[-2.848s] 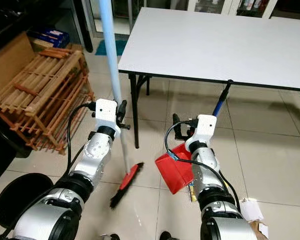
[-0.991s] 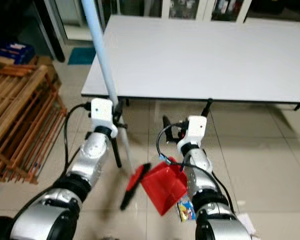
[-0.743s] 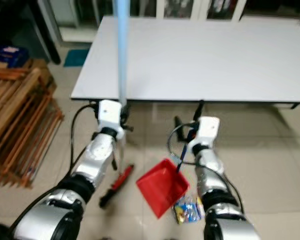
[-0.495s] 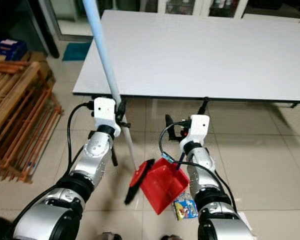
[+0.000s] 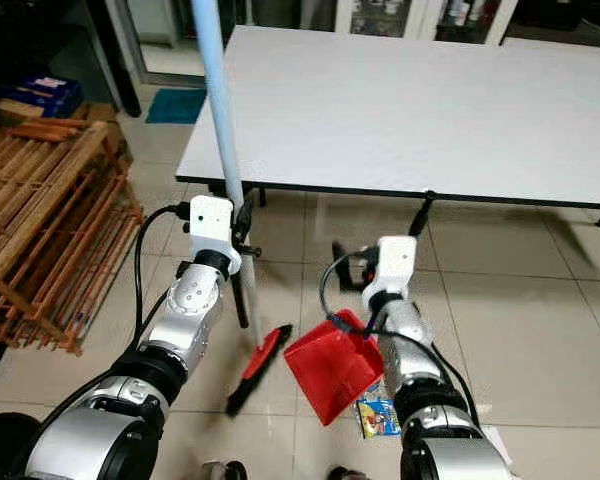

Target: Sweep floor

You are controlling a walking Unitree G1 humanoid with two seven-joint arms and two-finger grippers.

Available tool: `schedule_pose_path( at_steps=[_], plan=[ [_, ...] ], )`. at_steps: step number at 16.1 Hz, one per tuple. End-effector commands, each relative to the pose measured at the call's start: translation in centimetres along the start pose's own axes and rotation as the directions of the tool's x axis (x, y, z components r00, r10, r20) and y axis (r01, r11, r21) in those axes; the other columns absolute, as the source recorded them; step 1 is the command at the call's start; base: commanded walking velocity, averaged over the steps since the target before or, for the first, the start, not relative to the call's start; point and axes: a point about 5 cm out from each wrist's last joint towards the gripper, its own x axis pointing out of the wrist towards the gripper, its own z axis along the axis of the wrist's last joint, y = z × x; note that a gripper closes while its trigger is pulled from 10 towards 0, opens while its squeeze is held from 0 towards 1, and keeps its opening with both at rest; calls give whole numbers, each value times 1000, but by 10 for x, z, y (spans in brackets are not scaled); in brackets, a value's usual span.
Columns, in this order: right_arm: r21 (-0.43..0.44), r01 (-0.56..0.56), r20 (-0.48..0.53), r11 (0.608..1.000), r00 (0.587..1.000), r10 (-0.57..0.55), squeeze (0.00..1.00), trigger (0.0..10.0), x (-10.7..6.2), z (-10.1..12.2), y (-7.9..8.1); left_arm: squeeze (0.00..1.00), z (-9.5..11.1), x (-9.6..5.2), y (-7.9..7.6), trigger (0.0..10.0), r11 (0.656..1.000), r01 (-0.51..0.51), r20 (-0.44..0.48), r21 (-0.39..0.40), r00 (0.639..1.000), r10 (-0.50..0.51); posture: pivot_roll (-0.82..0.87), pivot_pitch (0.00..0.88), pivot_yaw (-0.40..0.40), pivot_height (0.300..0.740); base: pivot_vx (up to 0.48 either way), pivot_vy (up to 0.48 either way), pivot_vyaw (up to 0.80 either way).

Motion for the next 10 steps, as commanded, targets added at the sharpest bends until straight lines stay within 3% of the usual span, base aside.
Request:
schedule_pose_path(
  at_steps=[1,7,10],
  plan=[
    [0,21,-36,1000,999,-21,0,10000,-3,-6,-5,0,6,2,-4,10000,1000,23,30,8,999,-24,52,161,-33,740,0,0,0],
    [-55,83,-112,995,990,-88,0,10000,-6,-15,-12,0,4,1,-5,10000,999,33,23,15,999,-34,53,146,-28,740,0,0,0],
    [-82,172,-124,982,976,-181,0,10000,-9,-14,-30,0,4,1,-6,10000,999,39,19,16,999,-39,52,136,-27,740,0,0,0]
  ],
)
